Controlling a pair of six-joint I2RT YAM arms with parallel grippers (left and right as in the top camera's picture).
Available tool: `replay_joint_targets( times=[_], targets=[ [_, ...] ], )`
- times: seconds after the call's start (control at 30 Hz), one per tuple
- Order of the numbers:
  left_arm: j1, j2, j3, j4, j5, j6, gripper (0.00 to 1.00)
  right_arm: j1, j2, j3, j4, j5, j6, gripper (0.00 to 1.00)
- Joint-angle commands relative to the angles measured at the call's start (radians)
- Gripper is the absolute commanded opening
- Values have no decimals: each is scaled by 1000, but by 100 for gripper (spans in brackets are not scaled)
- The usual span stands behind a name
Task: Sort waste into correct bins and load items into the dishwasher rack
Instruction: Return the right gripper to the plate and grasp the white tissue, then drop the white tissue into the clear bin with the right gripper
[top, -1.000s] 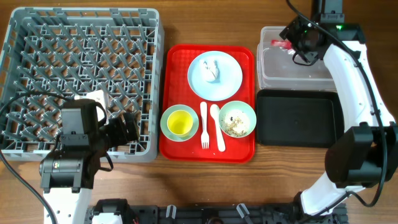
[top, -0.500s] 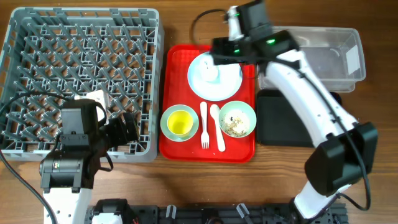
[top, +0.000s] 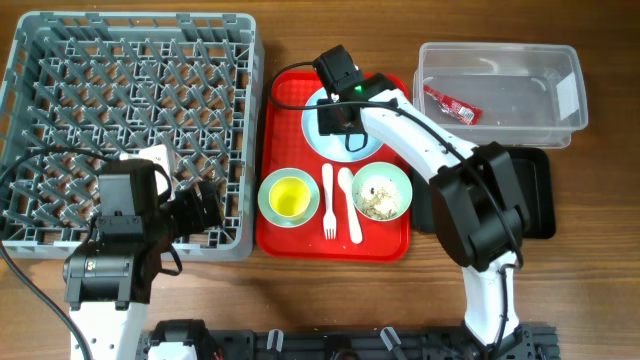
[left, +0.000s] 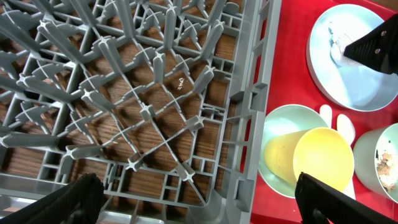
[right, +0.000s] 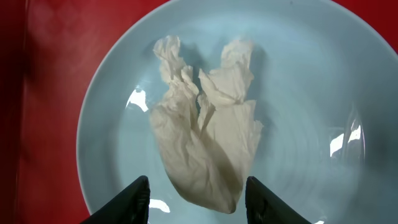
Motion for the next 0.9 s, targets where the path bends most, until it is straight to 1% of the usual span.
replay_joint_targets(
  times=[0.0, 0.07, 0.17, 0.2, 0.23, 0.33, 0.47, 0.6, 0.73, 0.8, 0.87],
  targets=[
    [-4, -2, 19, 3, 13, 13, 100, -2, 27, -13, 6, 15, 36, 49],
    [-4, -2, 19, 3, 13, 13, 100, -2, 27, -26, 6, 7, 38, 41],
    [-4, -2, 19, 3, 13, 13, 100, -2, 27, -29, -2, 7, 37, 22],
    [-4, -2, 19, 3, 13, 13, 100, -2, 25, -29, -7, 7, 37, 6],
    [-4, -2, 19, 3, 13, 13, 100, -2, 21, -29, -17, 7, 39, 4],
    [-4, -2, 19, 2, 13, 13, 100, -12, -2, -22, -51, 12, 53, 5],
    [-4, -2, 19, 3, 13, 13, 100, -58, -125, -11, -105, 97, 52, 4],
    [-3, -2, 19, 3, 13, 13, 100, -150, -288, -11, -109, 140, 64, 4],
    [-4, -2, 19, 3, 13, 13, 100, -285, -359, -11, -117, 138, 121, 5],
    [-4, -2, 19, 3, 13, 13, 100, -349, -354, -15, -151, 130, 154, 12],
    [-3, -2, 19, 3, 13, 13, 100, -405, -340, -24, -181, 87, 166, 31]
  ],
)
